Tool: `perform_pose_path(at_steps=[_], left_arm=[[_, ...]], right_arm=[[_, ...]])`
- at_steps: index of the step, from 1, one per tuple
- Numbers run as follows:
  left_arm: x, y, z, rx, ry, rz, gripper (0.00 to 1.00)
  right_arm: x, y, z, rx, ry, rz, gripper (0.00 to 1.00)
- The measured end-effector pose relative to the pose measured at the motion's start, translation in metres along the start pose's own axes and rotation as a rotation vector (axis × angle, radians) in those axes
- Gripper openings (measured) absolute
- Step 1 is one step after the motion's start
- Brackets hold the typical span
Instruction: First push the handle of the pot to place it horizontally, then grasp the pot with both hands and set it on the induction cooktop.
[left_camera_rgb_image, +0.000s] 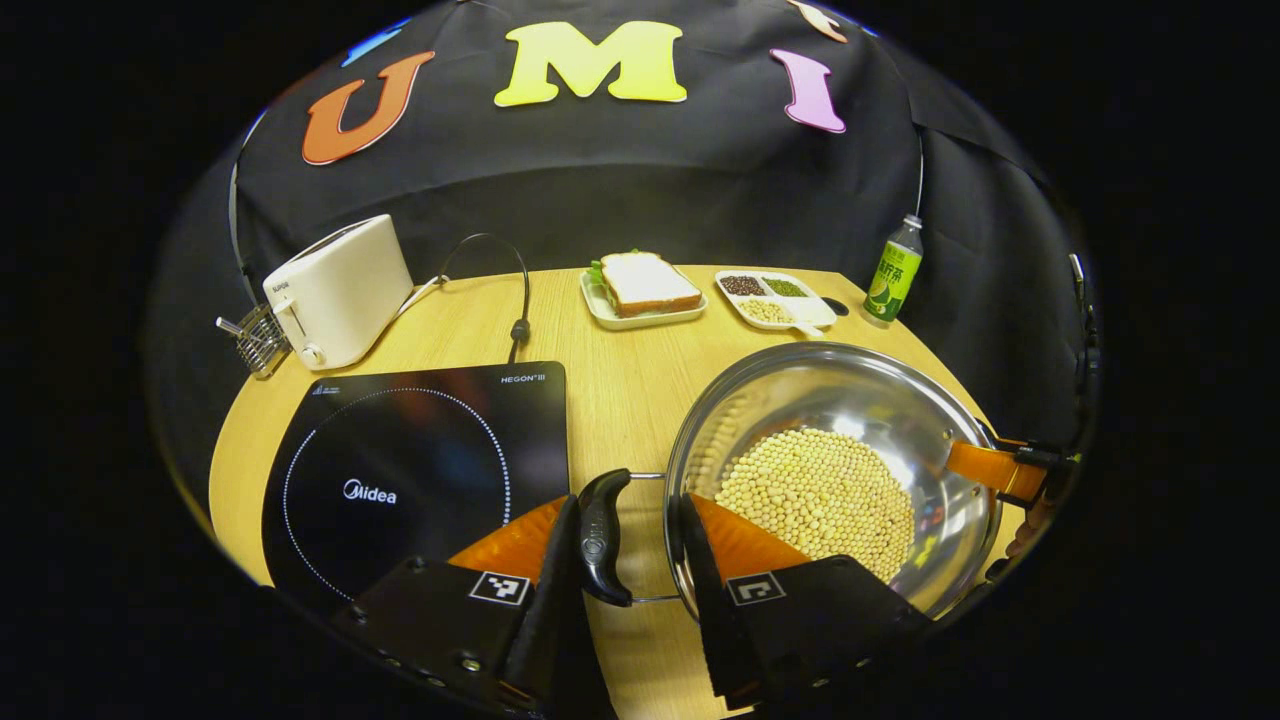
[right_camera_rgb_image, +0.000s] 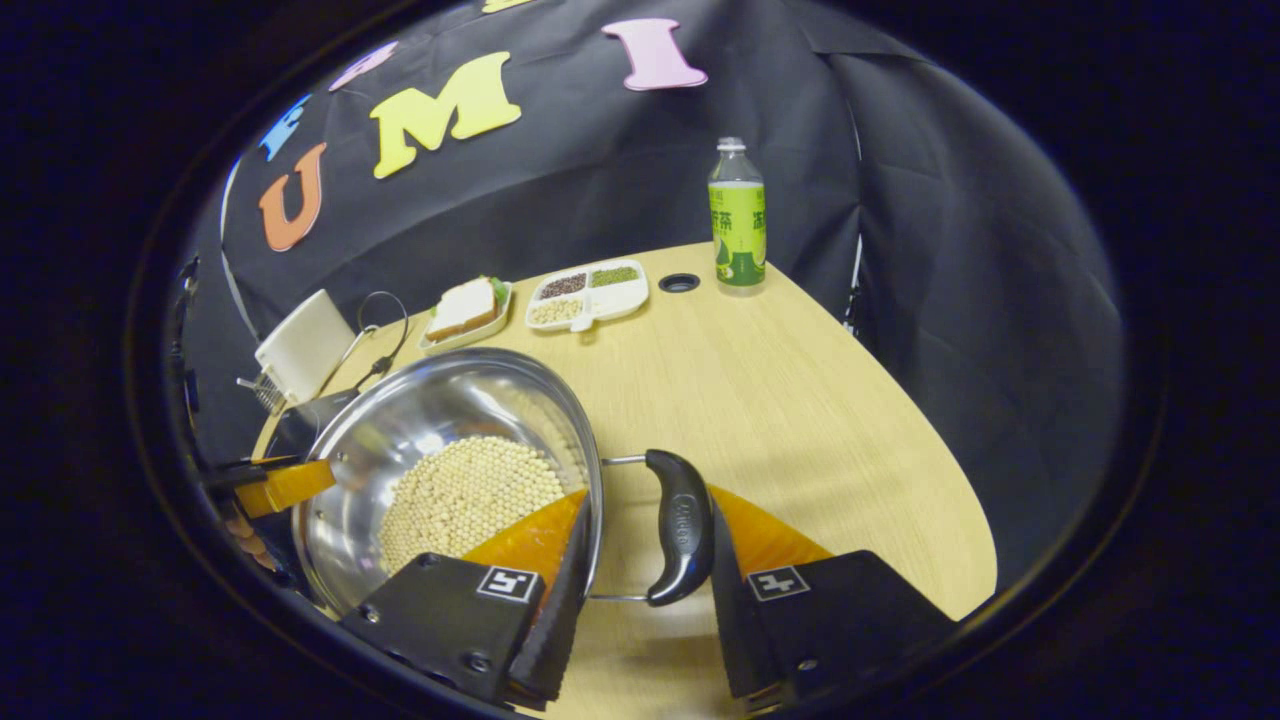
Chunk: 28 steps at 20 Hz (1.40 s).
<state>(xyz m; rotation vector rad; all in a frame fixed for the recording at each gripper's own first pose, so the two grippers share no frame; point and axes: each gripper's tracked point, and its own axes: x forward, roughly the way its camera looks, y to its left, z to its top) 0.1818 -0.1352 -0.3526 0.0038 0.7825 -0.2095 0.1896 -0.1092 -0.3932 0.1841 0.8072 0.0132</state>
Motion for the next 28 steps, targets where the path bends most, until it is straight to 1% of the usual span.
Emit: perform_pose_path(at_steps=[2, 6, 9, 10, 11, 12, 14, 17, 22, 25, 28], left_arm=[[-0.014, -0.004, 0.005, 0.018, -0.03, -0.009, 0.57], [-0.045, -0.002, 0.019, 0.011, -0.078, -0.015, 0.57], [-0.076, 0.011, 0.03, 0.018, -0.133, -0.007, 0.57], [-0.086, 0.017, 0.033, 0.017, -0.146, -0.001, 0.56], [-0.096, 0.024, 0.034, 0.016, -0.153, 0.004, 0.56], [-0.104, 0.033, 0.036, 0.017, -0.163, 0.011, 0.56], [-0.124, 0.053, 0.041, 0.018, -0.195, 0.035, 0.56], [-0.148, 0.088, 0.041, -0.009, -0.218, 0.07, 0.56], [-0.173, 0.152, 0.041, -0.064, -0.238, 0.121, 0.56], [-0.172, 0.188, 0.038, -0.083, -0.23, 0.149, 0.56], [-0.157, 0.221, 0.03, -0.118, -0.202, 0.158, 0.56]], right_arm=[[-0.018, -0.001, 0.004, -0.012, -0.021, -0.01, 0.61], [-0.055, 0.008, 0.016, -0.02, -0.06, -0.019, 0.61], [-0.082, 0.027, 0.023, -0.02, -0.089, -0.007, 0.61], [-0.089, 0.035, 0.024, -0.017, -0.088, 0.001, 0.62], [-0.095, 0.044, 0.025, -0.02, -0.085, 0.009, 0.6], [-0.102, 0.053, 0.026, -0.021, -0.085, 0.017, 0.62], [-0.113, 0.077, 0.03, -0.025, -0.089, 0.037, 0.62], [-0.123, 0.119, 0.032, -0.055, -0.1, 0.069, 0.61], [-0.126, 0.193, 0.041, -0.115, -0.122, 0.115, 0.61], [-0.114, 0.234, 0.041, -0.143, -0.118, 0.133, 0.6], [-0.094, 0.266, 0.036, -0.159, -0.106, 0.14, 0.6]])
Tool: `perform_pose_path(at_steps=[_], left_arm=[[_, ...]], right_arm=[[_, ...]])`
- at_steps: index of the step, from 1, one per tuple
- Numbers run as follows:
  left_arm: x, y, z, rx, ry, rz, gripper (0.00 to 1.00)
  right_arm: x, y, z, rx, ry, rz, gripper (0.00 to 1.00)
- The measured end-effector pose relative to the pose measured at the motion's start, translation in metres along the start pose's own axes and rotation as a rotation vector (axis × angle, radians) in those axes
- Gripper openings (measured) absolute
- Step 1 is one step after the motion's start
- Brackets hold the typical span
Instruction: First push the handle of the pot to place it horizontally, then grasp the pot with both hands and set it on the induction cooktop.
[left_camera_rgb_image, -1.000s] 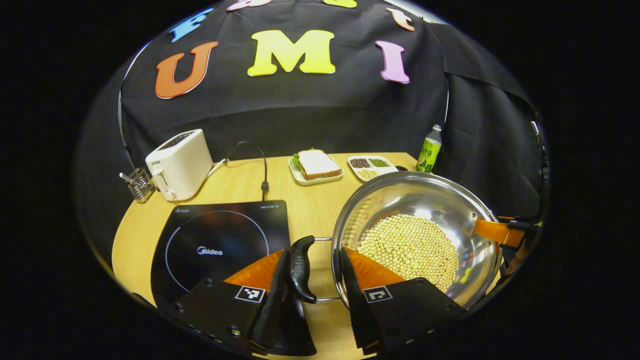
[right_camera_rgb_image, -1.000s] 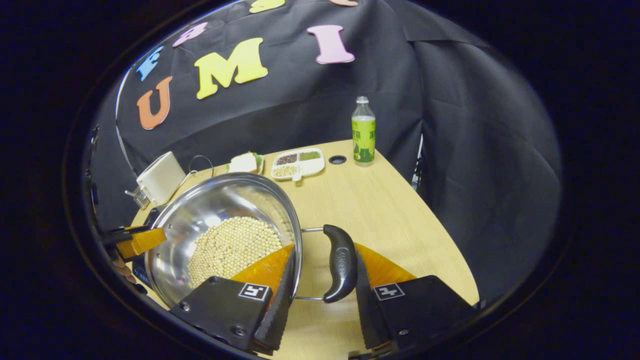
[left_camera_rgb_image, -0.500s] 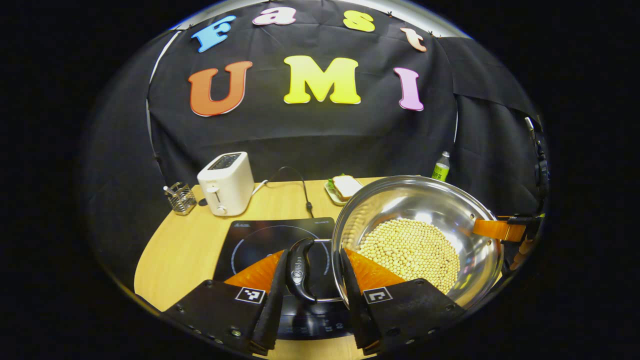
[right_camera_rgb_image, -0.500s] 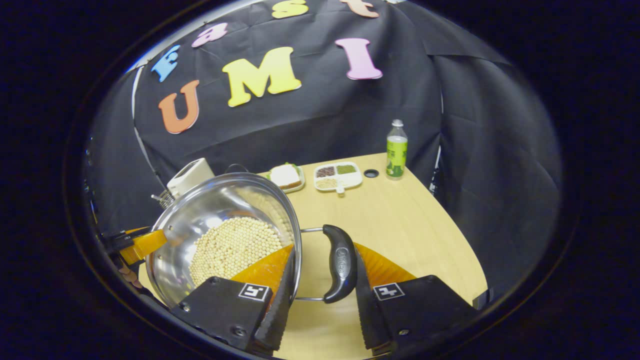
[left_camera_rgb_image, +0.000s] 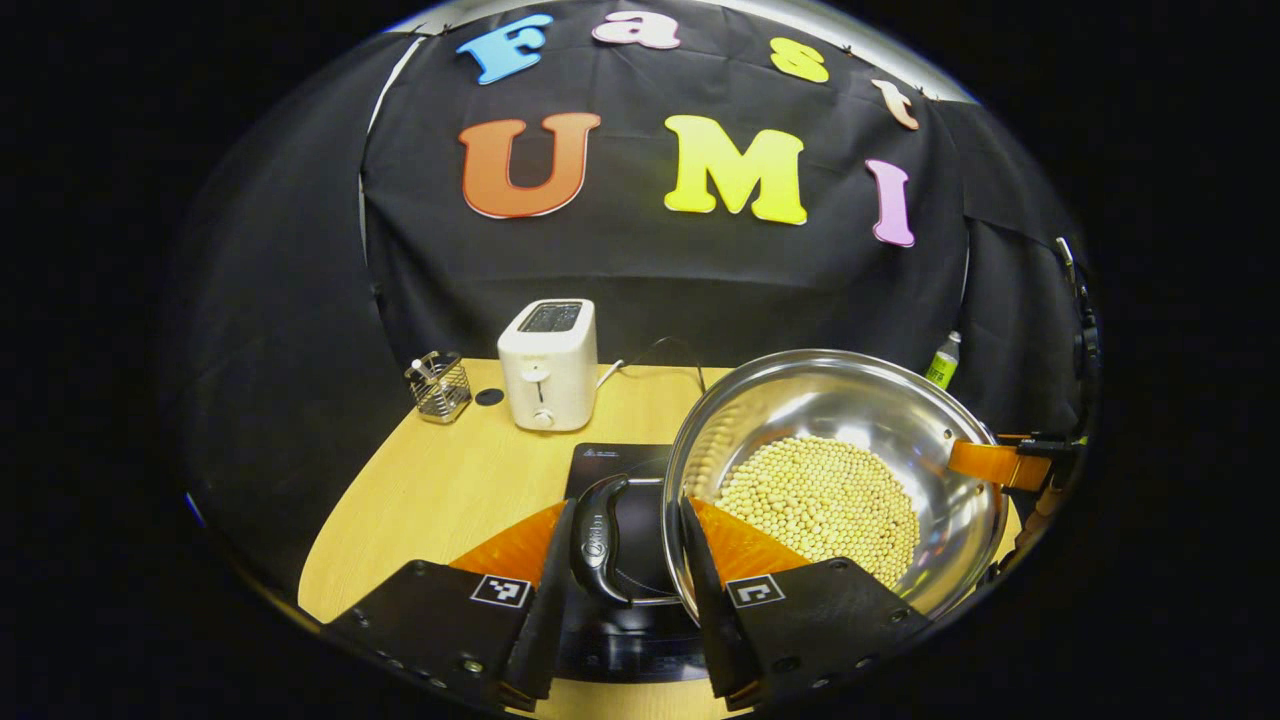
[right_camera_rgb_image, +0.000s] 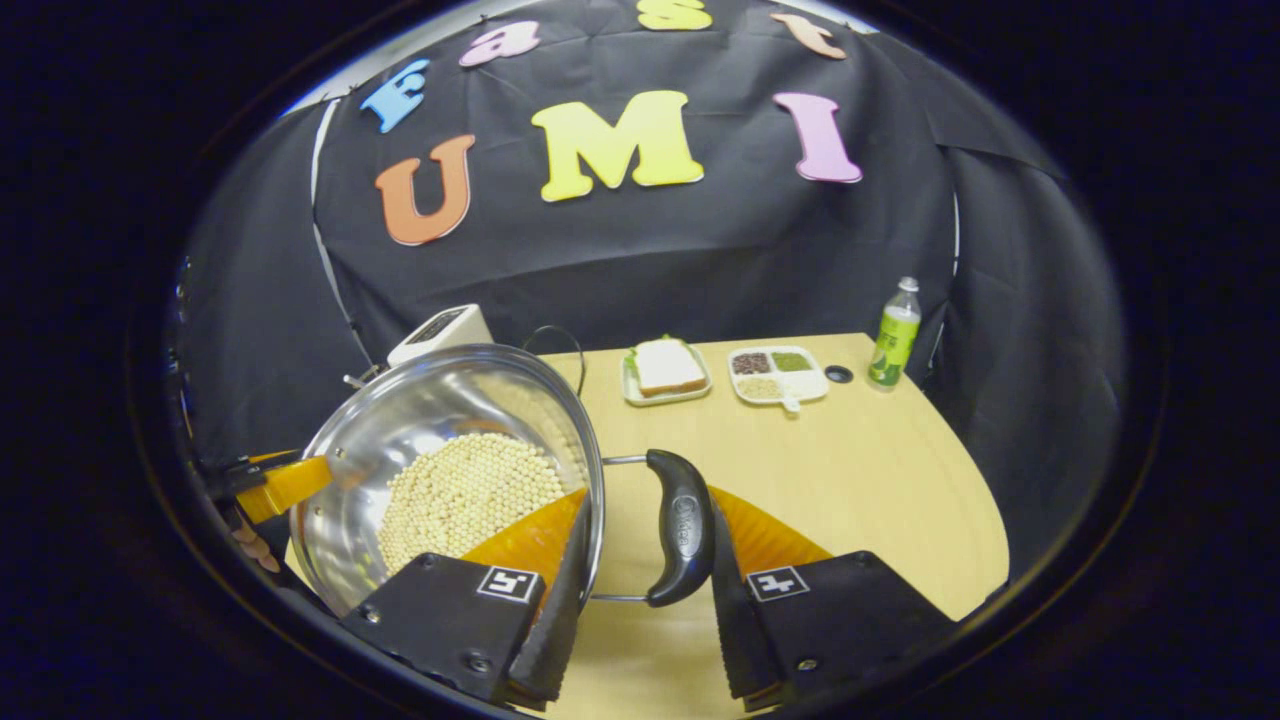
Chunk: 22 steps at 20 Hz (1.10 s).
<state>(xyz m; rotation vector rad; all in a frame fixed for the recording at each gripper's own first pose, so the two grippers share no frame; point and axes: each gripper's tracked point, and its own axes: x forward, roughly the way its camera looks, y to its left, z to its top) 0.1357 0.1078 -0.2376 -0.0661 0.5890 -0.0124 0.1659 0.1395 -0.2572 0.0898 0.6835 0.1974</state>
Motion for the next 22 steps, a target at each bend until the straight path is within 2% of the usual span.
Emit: perform_pose_path(at_steps=[5, 9, 16, 22], left_arm=[[0.038, 0.034, -0.021, -0.024, 0.056, 0.016, 0.57], [0.069, 0.046, -0.022, -0.047, 0.067, 0.003, 0.57], [0.089, 0.063, -0.023, -0.062, 0.07, 0.024, 0.57], [0.098, 0.069, -0.022, -0.022, 0.046, 0.045, 0.57]], right_arm=[[0.05, 0.028, -0.017, -0.014, 0.05, -0.001, 0.6], [0.08, 0.036, -0.022, -0.002, 0.056, -0.011, 0.62], [0.109, 0.049, -0.026, -0.008, 0.038, 0.014, 0.61], [0.129, 0.055, -0.027, 0.037, 0.055, 0.05, 0.61]])
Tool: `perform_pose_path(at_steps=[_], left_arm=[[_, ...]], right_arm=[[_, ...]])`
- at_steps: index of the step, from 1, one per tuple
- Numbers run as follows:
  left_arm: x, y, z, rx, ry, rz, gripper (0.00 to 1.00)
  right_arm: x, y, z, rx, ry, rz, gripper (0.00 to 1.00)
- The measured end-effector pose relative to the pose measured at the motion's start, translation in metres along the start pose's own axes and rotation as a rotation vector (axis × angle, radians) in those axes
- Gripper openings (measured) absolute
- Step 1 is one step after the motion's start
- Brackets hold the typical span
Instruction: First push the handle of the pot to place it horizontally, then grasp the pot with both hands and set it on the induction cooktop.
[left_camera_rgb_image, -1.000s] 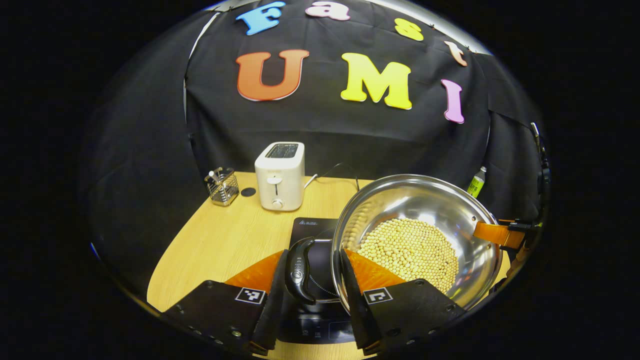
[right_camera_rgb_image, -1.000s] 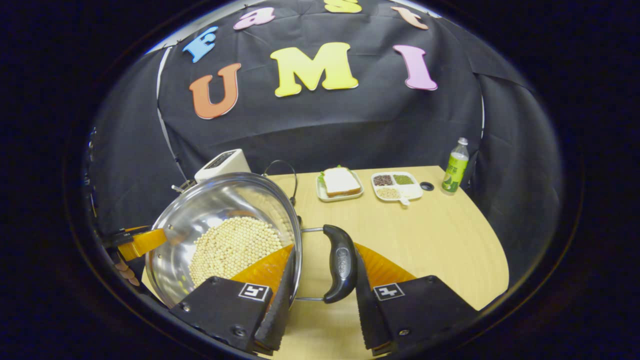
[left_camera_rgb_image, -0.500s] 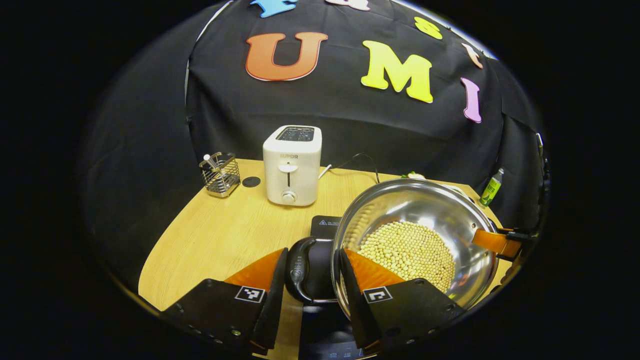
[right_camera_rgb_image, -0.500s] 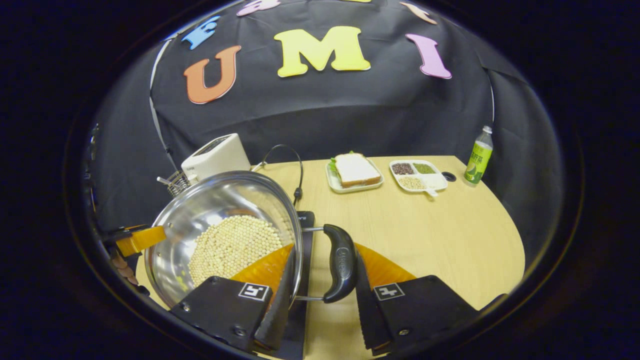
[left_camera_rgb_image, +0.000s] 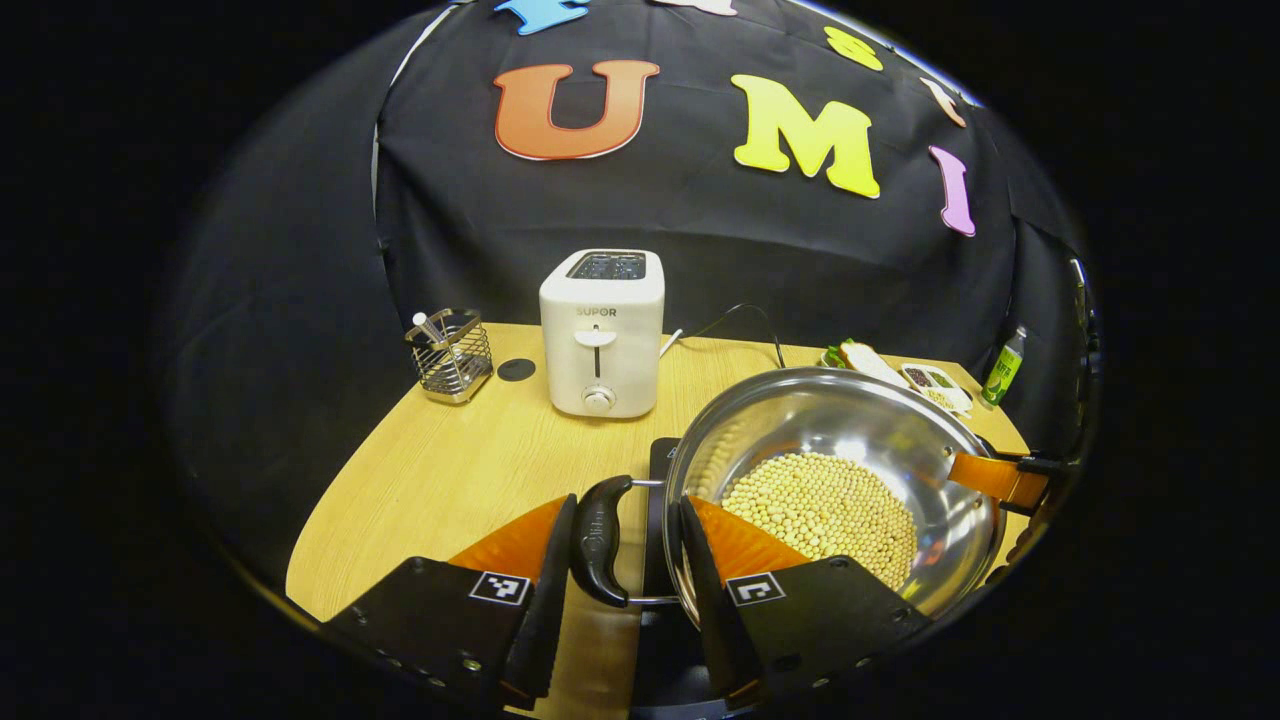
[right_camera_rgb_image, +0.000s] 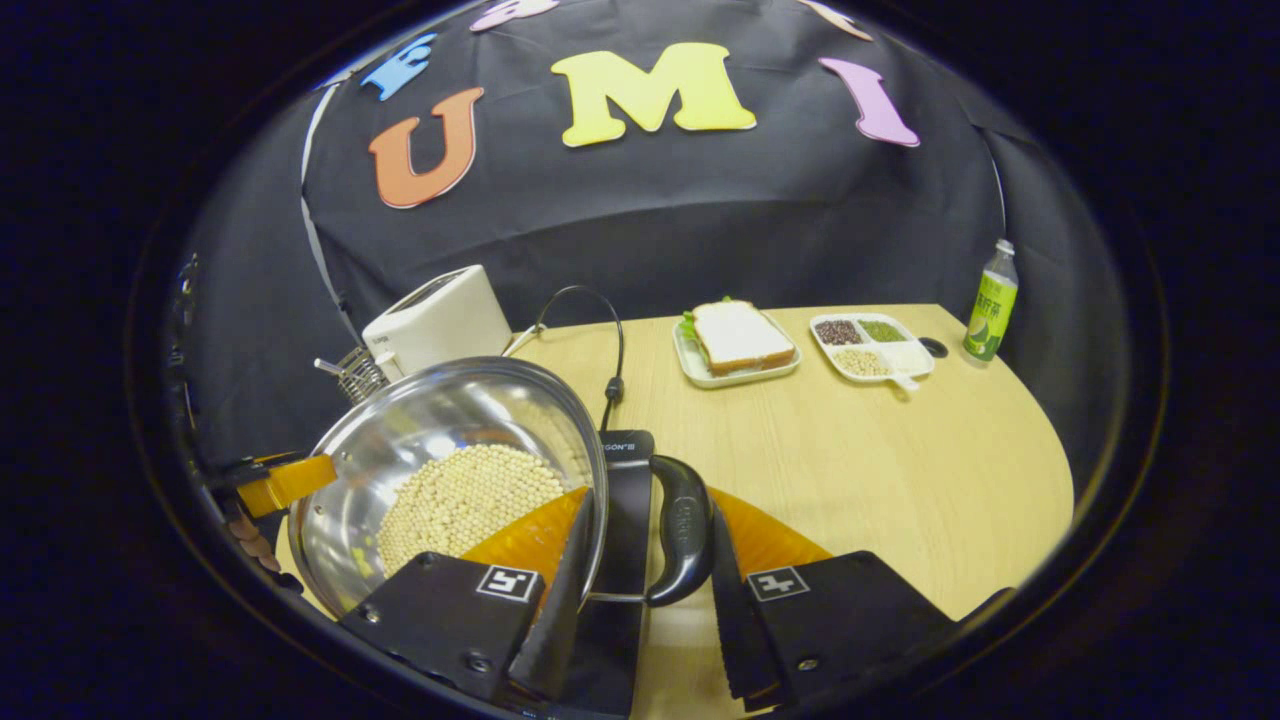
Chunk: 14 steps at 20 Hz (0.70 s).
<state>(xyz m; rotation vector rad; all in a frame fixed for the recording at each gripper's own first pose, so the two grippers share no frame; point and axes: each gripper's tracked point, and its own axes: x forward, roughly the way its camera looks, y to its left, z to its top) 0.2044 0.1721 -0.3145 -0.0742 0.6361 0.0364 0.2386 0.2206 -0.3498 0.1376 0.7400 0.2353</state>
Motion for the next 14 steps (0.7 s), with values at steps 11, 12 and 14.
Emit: perform_pose_path(at_steps=[11, 12, 14], left_arm=[[-0.007, 0.003, 0.001, 0.017, -0.045, 0.021, 0.58], [-0.011, 0.006, 0.01, 0.028, -0.088, 0.03, 0.62], [-0.021, 0.009, 0.029, 0.048, -0.172, 0.045, 0.72]], right_arm=[[0.0, 0.002, 0.014, 0.022, -0.079, 0.075, 0.68], [-0.006, -0.003, 0.019, 0.02, -0.104, 0.069, 0.69], [-0.02, -0.008, 0.026, 0.005, -0.138, 0.059, 0.81]])
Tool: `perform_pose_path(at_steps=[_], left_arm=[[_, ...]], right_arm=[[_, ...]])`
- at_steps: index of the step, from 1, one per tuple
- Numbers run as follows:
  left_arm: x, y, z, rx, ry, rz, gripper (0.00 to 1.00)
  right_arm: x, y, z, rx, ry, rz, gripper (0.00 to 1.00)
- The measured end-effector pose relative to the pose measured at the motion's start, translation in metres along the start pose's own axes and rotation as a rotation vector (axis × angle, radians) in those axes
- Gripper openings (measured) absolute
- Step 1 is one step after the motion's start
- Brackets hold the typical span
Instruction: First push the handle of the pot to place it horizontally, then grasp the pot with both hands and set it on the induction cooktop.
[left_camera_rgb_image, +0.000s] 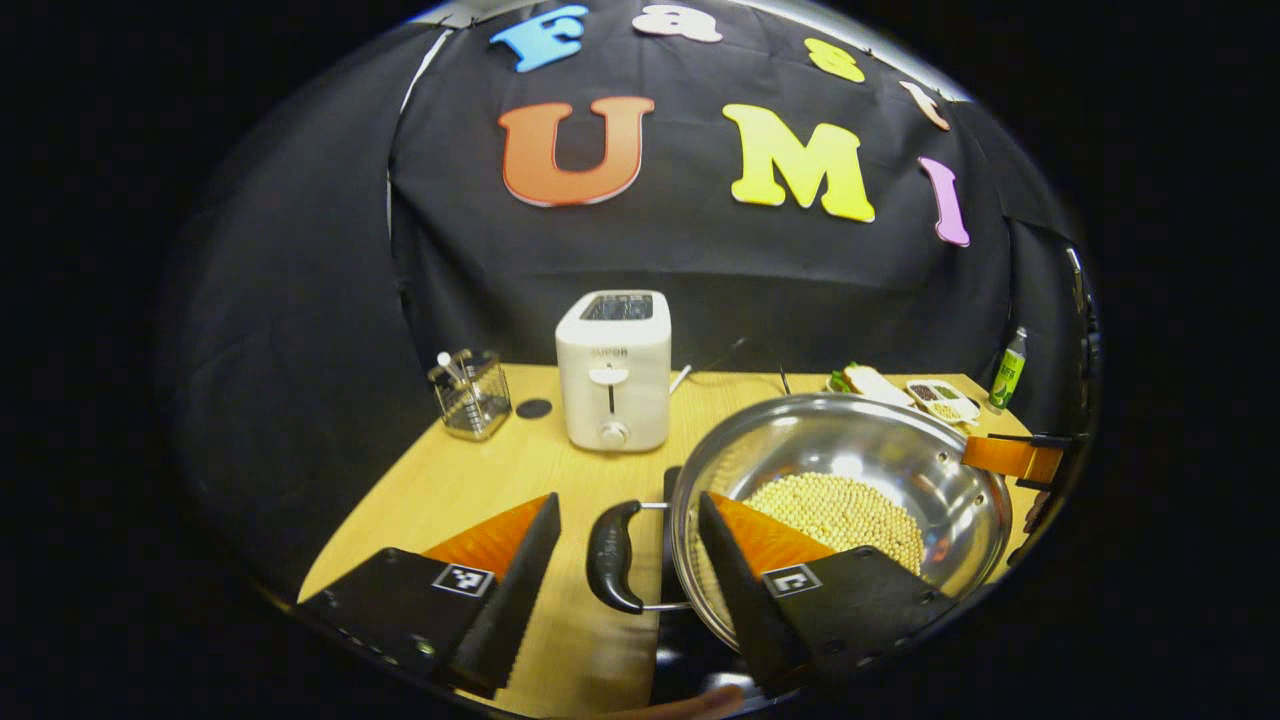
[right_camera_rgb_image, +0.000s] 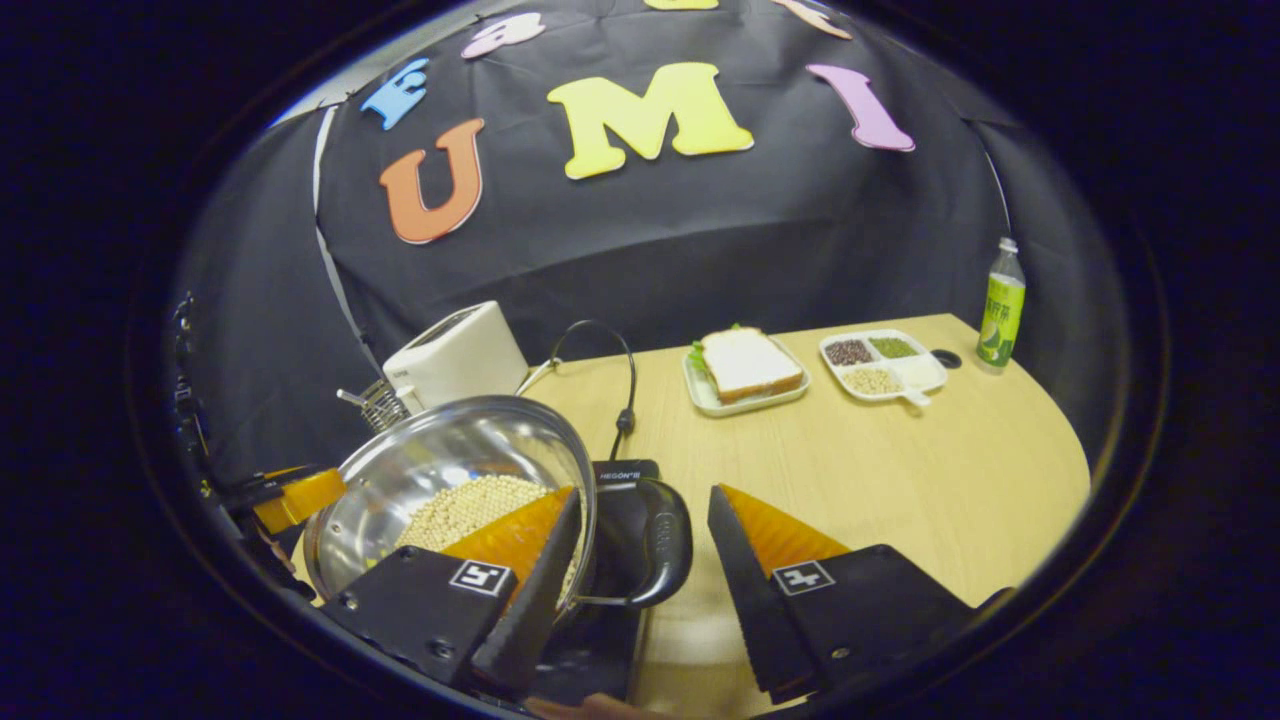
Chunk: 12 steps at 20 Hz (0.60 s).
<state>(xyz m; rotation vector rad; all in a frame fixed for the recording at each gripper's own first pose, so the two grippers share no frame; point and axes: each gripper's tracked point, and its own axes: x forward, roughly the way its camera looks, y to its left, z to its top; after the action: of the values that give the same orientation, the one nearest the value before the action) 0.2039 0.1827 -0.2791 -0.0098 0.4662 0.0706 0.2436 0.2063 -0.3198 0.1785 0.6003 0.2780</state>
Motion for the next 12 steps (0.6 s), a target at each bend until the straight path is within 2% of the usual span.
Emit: perform_pose_path(at_steps=[1, 2, 4, 9, 12], left_arm=[[-0.006, -0.002, 0.006, -0.001, -0.016, -0.005, 0.91], [-0.014, -0.002, 0.009, 0.001, -0.031, -0.006, 0.98], [-0.037, -0.001, 0.02, 0.004, -0.053, 0.022, 0.98], [-0.11, -0.027, 0.064, 0.002, -0.184, 0.016, 0.97], [-0.155, -0.048, 0.088, 0.038, -0.244, 0.017, 0.97]], right_arm=[[-0.01, 0.0, 0.004, -0.007, -0.016, 0.002, 0.88], [-0.022, 0.0, 0.011, -0.014, -0.037, 0.005, 0.89], [-0.05, -0.005, 0.022, -0.034, -0.084, -0.012, 0.88], [-0.138, -0.006, 0.056, -0.125, -0.257, -0.059, 0.92], [-0.196, -0.004, 0.073, -0.196, -0.361, -0.094, 0.92]])
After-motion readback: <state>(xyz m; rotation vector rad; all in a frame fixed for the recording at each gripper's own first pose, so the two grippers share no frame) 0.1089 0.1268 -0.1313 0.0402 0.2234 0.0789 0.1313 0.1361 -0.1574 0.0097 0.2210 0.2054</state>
